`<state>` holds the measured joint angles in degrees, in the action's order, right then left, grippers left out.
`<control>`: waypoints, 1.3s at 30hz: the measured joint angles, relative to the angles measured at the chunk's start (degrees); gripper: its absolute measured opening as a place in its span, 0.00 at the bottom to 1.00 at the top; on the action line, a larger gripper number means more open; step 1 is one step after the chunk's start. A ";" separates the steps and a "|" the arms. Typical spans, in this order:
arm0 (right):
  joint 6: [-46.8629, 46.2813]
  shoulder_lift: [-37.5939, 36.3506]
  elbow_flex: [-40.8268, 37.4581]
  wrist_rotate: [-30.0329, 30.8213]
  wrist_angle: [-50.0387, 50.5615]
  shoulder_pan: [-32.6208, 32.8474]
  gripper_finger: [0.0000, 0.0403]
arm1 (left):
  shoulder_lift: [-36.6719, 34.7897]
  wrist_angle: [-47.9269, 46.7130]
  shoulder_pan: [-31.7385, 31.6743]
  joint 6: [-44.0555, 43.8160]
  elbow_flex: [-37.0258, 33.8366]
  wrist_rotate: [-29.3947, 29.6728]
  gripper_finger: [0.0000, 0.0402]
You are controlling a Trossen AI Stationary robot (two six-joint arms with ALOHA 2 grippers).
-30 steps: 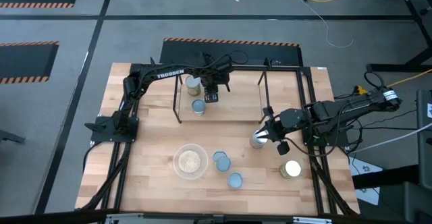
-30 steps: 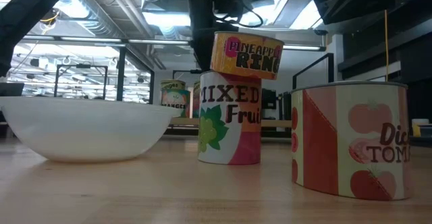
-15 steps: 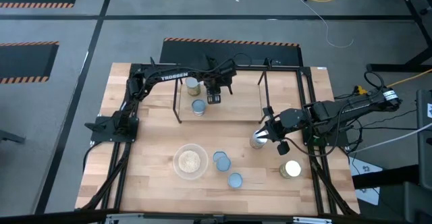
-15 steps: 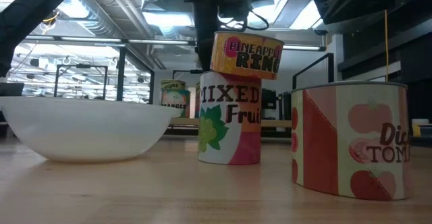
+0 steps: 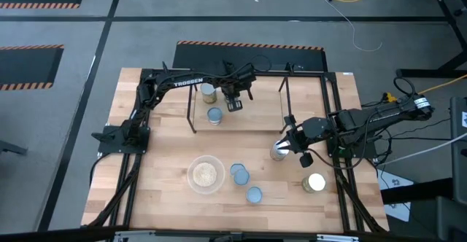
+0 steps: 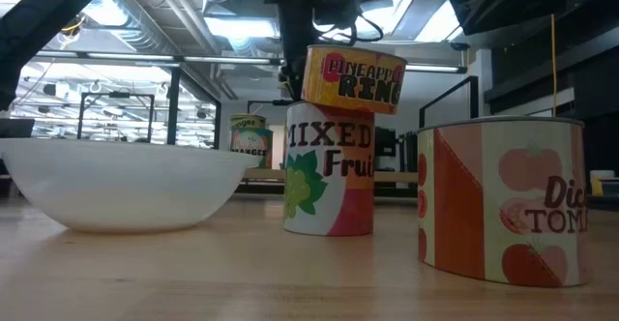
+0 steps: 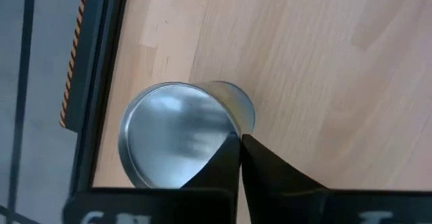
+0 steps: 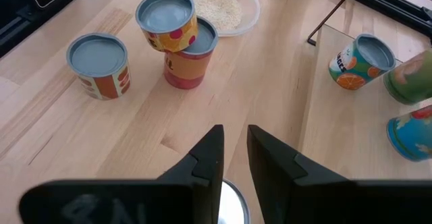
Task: Pick and place cans onto a shelf
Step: Put the canned tomatoes on the shelf
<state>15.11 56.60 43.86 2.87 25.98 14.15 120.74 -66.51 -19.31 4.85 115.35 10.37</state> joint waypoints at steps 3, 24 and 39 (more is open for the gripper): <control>0.00 0.01 0.00 0.02 0.00 0.00 0.18 | 0.03 0.21 0.00 -3.19 0.00 -0.02 0.02; 0.13 0.02 0.00 0.02 0.00 0.00 0.18 | 0.08 0.18 -0.05 -24.40 0.00 -1.25 0.01; 0.37 0.00 0.00 0.02 0.00 0.00 0.18 | 0.08 0.49 -0.06 -27.29 0.00 -2.46 0.08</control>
<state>15.49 56.61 43.86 2.90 25.98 14.15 120.81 -66.02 -19.38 -22.44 115.35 7.90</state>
